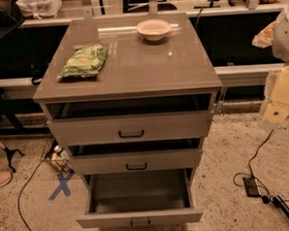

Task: Close bottom drawer

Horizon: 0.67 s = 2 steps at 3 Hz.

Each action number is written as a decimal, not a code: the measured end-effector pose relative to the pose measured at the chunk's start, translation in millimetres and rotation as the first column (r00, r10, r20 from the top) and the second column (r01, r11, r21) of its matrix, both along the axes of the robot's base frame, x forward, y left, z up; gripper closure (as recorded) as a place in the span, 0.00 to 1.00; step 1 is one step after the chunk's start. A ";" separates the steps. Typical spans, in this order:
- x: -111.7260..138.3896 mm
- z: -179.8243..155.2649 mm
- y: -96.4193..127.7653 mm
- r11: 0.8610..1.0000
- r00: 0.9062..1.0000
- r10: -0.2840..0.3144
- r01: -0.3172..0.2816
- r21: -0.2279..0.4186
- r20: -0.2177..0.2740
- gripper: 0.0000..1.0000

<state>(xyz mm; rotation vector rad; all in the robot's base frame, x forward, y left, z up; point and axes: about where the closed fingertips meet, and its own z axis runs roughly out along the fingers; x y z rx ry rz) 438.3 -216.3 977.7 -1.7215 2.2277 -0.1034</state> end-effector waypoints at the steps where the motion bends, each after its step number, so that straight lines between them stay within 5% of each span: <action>1: -0.5 0.9 -0.7 1.000 1.000 -0.002 0.002 0.002 0.000 0.00; 2: -7.2 -34.7 0.7 0.997 0.996 -0.047 0.051 0.050 -0.070 0.00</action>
Offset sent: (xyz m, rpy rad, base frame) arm -0.0312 0.0092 -0.1741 0.2533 0.3699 -0.2372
